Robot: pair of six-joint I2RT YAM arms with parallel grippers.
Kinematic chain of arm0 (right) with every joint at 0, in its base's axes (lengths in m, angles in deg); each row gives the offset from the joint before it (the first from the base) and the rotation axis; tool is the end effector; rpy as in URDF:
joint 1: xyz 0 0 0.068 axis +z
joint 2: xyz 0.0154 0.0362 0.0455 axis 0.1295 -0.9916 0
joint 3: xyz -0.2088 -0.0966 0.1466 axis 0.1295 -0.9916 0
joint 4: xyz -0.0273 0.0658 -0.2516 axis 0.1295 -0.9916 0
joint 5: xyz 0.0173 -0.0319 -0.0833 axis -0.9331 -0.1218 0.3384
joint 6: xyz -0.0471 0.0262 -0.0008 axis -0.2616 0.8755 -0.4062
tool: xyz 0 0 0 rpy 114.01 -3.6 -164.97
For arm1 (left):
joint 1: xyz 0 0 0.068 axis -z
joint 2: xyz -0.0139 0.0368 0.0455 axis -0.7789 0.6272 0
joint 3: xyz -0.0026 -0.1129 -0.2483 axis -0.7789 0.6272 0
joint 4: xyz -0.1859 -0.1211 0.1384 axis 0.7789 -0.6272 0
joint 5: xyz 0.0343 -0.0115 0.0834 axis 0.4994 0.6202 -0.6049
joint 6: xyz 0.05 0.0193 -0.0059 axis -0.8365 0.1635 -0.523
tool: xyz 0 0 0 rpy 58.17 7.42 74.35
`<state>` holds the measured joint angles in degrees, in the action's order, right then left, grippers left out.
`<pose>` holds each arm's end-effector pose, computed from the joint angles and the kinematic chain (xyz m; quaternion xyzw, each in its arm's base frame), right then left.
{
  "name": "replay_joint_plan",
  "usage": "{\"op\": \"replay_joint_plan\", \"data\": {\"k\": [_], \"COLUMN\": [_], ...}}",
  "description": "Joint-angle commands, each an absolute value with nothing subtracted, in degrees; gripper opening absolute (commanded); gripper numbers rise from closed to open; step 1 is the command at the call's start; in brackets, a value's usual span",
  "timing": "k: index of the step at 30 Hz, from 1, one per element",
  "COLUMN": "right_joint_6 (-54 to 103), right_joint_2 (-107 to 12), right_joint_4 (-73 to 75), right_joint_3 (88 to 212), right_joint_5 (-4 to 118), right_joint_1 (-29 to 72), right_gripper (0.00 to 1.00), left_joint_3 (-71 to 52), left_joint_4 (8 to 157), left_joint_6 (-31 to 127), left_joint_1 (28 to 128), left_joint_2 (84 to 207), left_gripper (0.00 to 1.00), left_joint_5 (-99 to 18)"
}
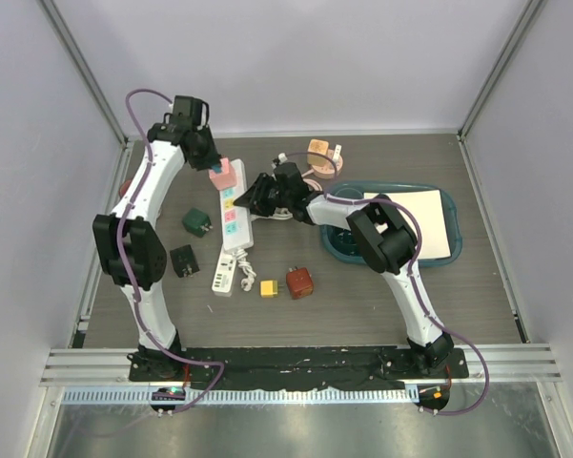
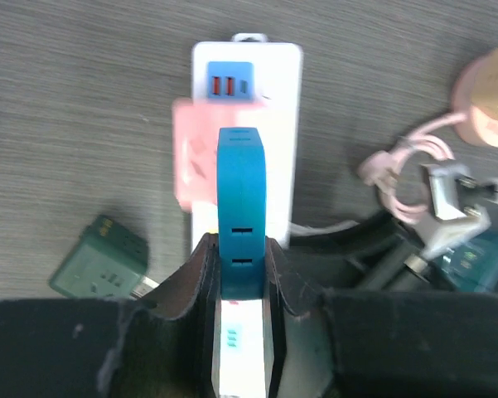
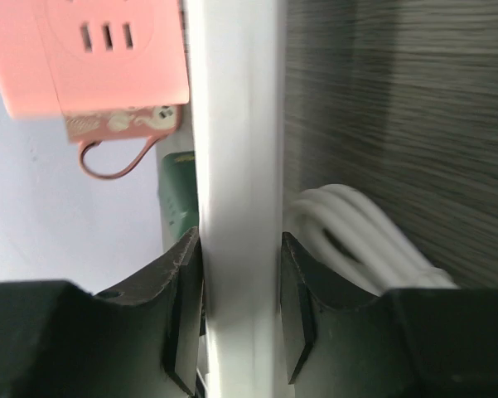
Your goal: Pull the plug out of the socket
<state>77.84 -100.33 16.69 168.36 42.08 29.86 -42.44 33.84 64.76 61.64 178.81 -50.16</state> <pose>0.4108 0.3300 0.1466 0.0612 0.8319 0.5035 0.2250 0.4163 -0.0762 0.3253 -0.1487 0.9270 -0.1047 0.3279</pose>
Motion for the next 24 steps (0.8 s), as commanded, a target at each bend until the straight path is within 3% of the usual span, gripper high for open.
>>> {"op": "replay_joint_plan", "data": {"k": [1, 13, 24], "right_joint_6": [76.15, 76.68, 76.94], "right_joint_2": [-98.99, -96.88, -95.39], "right_joint_4": [12.08, 11.90, 14.19], "right_joint_3": [165.23, 168.12, 173.22], "right_joint_5": [51.33, 49.58, 43.95], "right_joint_1": [29.12, 28.95, 27.72], "right_gripper": [0.01, 0.01, 0.01], "left_joint_3": [-52.77, -40.47, -33.37], "left_joint_4": [24.13, 30.98, 32.90], "left_joint_6": [63.74, 62.33, 65.49], "left_joint_1": [63.11, 63.02, 55.91], "left_joint_2": [180.02, 173.44, 165.89], "left_gripper": [0.00, 0.00, 0.00], "left_joint_5": [-44.38, -46.48, -42.36]}}
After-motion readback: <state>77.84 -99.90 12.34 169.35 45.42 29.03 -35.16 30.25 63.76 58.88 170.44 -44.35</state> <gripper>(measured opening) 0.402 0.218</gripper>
